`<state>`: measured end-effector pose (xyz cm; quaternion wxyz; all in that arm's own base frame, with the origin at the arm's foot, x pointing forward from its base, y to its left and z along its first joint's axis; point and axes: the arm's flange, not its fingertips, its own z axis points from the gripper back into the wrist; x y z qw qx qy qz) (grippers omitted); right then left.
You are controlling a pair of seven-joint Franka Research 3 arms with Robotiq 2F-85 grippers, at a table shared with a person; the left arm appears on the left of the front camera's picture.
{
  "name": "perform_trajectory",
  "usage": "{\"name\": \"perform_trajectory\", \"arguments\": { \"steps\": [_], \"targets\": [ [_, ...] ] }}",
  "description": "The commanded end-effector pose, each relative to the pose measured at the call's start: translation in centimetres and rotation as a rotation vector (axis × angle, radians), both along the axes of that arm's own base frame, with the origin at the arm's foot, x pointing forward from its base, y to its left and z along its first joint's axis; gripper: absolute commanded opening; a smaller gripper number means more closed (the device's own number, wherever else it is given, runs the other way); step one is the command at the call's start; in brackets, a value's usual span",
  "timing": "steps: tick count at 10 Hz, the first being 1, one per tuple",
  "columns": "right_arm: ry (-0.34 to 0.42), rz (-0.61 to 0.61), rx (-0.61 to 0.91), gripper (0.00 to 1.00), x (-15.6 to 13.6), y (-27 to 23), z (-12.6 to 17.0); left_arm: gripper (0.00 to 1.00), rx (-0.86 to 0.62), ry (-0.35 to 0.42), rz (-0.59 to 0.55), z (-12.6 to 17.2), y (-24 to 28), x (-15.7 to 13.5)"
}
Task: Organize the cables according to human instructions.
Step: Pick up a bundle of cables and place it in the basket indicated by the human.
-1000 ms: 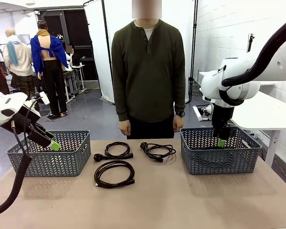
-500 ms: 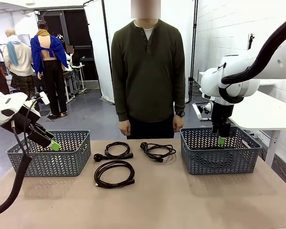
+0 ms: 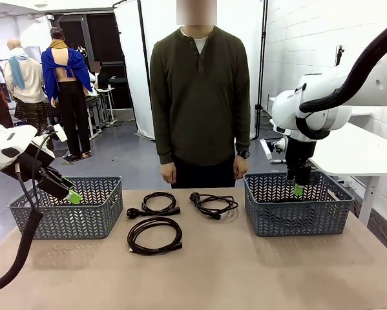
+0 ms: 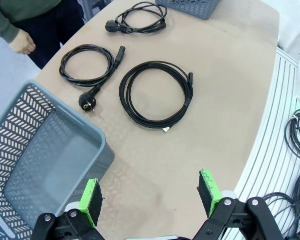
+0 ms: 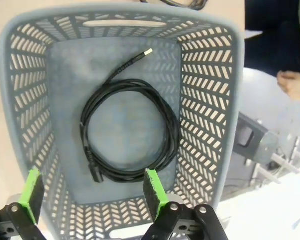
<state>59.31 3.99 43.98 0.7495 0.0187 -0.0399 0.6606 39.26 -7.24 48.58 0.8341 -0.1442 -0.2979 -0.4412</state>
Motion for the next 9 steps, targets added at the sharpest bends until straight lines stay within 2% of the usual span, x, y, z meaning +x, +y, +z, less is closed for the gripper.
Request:
{"name": "perform_trajectory", "arguments": {
  "steps": [1, 5, 7, 9],
  "targets": [
    [0.034, -0.157, 0.049, 1.00, -1.7, 1.0, 2.9, 1.00, -0.015, -0.004, -0.019, -0.1, 0.3, 0.3],
    [0.033, -0.257, 0.149, 1.00, -7.7, 2.7, 5.6, 1.00, -0.015, -0.004, -0.019, -0.1, 0.3, 0.3],
    [-0.057, -0.302, 0.208, 1.00, -11.9, 3.9, 5.9, 1.00, -0.015, -0.004, -0.019, -0.1, 0.3, 0.3],
    [-0.087, -0.301, 0.292, 1.00, -15.0, 5.5, 5.0, 1.00, -0.015, -0.004, -0.019, -0.1, 0.3, 0.3]
  ]
}}
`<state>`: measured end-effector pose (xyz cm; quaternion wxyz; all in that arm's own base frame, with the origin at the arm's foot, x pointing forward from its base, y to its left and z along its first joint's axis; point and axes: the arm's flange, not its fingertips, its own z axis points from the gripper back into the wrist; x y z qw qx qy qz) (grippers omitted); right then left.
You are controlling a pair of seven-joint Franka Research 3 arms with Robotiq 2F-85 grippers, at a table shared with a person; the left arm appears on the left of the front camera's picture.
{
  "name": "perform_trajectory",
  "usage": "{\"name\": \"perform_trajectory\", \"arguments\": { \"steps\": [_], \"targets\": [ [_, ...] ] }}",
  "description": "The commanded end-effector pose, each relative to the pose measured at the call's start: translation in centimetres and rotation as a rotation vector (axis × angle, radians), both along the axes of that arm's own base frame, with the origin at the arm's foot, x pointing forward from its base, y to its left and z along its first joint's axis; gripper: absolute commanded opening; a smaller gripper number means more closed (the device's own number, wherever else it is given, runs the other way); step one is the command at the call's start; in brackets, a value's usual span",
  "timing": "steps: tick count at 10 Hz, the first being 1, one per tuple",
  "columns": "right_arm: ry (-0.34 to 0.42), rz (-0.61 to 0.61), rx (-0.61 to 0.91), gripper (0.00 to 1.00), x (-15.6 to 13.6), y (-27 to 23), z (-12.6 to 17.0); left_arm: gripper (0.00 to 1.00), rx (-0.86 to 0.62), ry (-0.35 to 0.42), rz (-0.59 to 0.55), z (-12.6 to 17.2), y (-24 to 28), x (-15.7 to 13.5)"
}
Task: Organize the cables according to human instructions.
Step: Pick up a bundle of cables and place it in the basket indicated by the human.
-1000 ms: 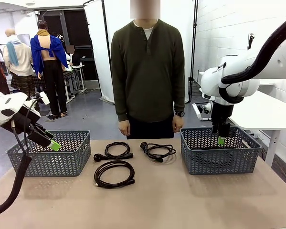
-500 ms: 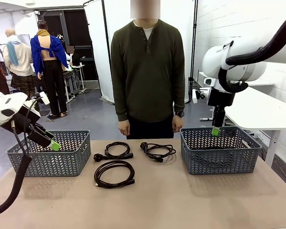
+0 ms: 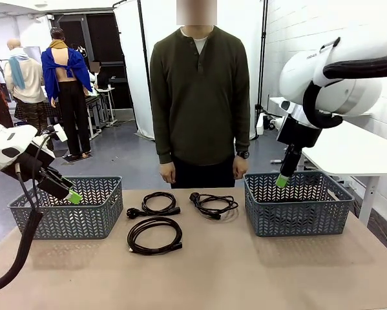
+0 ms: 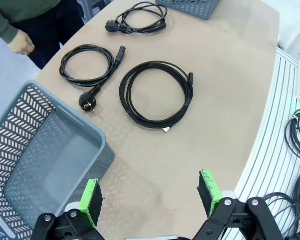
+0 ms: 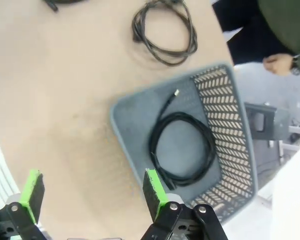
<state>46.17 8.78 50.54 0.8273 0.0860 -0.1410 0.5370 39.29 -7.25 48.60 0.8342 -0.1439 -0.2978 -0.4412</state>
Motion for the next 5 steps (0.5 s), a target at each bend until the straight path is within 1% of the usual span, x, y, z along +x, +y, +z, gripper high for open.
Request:
{"name": "perform_trajectory", "arguments": {
  "steps": [1, 3, 5],
  "targets": [
    [-0.053, -0.019, 0.054, 1.00, -3.4, 1.5, -2.4, 1.00, -0.015, -0.004, -0.019, -0.1, 0.3, 0.2],
    [-0.093, -0.022, 0.097, 1.00, -5.3, 2.7, -3.7, 1.00, -0.015, -0.004, -0.019, -0.1, 0.3, 0.2],
    [-0.088, -0.004, 0.124, 1.00, -6.4, 3.7, -5.1, 1.00, -0.015, -0.004, -0.019, -0.1, 0.3, 0.2]
  ]
}}
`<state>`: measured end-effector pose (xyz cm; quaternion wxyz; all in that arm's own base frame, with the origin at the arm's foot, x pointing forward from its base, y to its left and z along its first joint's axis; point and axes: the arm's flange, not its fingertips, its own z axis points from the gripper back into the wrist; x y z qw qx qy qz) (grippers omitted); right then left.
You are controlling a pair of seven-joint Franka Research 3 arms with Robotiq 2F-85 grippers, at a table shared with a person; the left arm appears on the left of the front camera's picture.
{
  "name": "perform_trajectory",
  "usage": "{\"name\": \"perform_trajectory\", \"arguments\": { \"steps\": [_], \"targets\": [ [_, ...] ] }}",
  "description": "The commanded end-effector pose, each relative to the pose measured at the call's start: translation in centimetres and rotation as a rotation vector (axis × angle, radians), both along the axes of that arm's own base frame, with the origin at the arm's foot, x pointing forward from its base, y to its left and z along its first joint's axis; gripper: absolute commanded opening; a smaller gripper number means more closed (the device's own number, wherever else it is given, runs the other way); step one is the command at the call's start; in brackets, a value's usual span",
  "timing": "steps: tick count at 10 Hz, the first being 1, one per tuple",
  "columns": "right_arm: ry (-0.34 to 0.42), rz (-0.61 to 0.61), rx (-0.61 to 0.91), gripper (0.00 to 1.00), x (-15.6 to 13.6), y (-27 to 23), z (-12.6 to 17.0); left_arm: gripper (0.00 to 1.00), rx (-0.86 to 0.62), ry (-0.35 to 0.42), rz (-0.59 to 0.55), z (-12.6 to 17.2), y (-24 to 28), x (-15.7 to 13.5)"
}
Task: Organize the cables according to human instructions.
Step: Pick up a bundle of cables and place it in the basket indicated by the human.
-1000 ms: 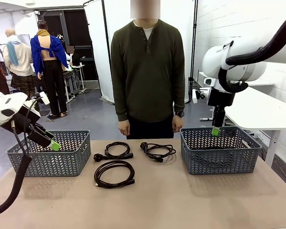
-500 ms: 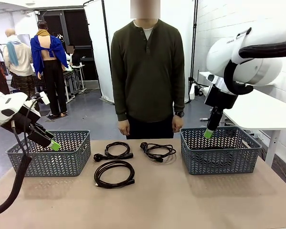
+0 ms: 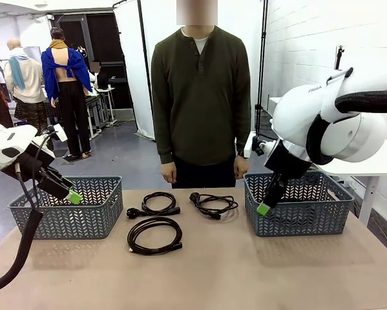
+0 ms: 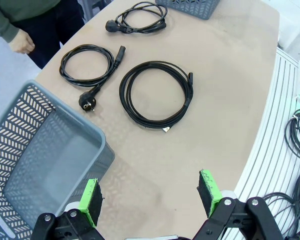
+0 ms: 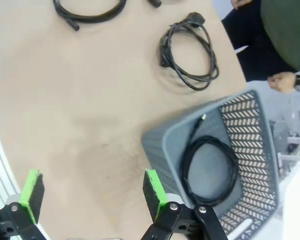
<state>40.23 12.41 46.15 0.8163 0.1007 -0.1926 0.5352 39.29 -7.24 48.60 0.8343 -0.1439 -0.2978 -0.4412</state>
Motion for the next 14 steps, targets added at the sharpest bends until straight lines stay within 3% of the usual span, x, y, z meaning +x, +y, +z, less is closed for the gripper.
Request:
{"name": "perform_trajectory", "arguments": {
  "steps": [1, 14],
  "targets": [
    [-0.008, 0.002, 0.052, 1.00, -0.62, 0.36, -0.97, 1.00, -0.015, -0.004, -0.019, -0.11, 0.32, 0.24],
    [0.005, 0.007, 0.010, 1.00, -0.40, 0.47, -0.51, 1.00, -0.015, -0.004, -0.019, -0.11, 0.32, 0.24]
  ]
}}
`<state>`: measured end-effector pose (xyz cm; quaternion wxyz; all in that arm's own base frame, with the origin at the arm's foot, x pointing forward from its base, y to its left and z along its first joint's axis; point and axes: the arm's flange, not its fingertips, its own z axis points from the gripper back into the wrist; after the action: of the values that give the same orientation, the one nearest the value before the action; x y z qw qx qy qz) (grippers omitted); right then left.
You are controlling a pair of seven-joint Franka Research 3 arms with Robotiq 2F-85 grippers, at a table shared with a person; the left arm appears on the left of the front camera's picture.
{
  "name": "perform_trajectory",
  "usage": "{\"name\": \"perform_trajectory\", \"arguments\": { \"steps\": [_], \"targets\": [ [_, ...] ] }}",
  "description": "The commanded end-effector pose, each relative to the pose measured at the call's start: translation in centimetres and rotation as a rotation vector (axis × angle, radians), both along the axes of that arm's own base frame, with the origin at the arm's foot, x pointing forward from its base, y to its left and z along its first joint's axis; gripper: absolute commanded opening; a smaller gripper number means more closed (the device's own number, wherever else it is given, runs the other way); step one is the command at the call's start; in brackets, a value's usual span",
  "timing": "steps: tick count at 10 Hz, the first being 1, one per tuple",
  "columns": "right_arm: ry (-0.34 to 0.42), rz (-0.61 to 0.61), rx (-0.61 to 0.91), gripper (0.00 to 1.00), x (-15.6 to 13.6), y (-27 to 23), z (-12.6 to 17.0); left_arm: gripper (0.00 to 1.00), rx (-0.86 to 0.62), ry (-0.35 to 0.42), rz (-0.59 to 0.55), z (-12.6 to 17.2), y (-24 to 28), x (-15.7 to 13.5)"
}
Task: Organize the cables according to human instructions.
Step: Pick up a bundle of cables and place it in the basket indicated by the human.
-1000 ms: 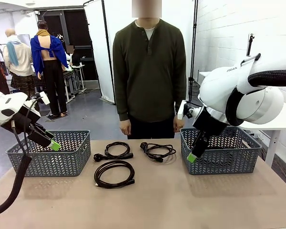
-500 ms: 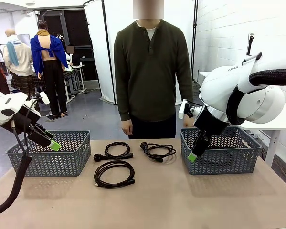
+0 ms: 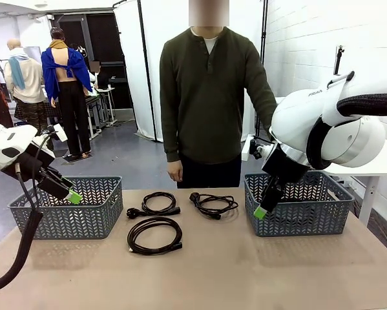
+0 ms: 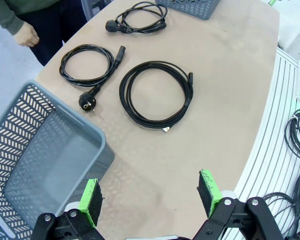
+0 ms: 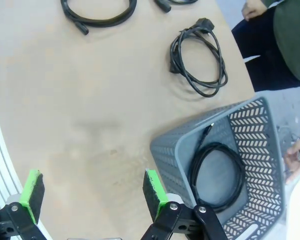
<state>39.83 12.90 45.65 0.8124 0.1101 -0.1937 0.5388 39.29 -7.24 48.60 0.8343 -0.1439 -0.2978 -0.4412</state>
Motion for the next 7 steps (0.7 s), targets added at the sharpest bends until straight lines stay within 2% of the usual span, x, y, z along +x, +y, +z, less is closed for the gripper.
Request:
{"name": "perform_trajectory", "arguments": {
  "steps": [1, 7],
  "targets": [
    [-0.001, -0.006, -0.006, 1.00, 0.00, -0.02, -0.01, 1.00, -0.015, -0.004, -0.019, -0.11, 0.32, 0.24],
    [-0.001, -0.006, -0.006, 1.00, 0.00, -0.02, -0.01, 1.00, -0.015, -0.004, -0.019, -0.11, 0.32, 0.24]
  ]
}}
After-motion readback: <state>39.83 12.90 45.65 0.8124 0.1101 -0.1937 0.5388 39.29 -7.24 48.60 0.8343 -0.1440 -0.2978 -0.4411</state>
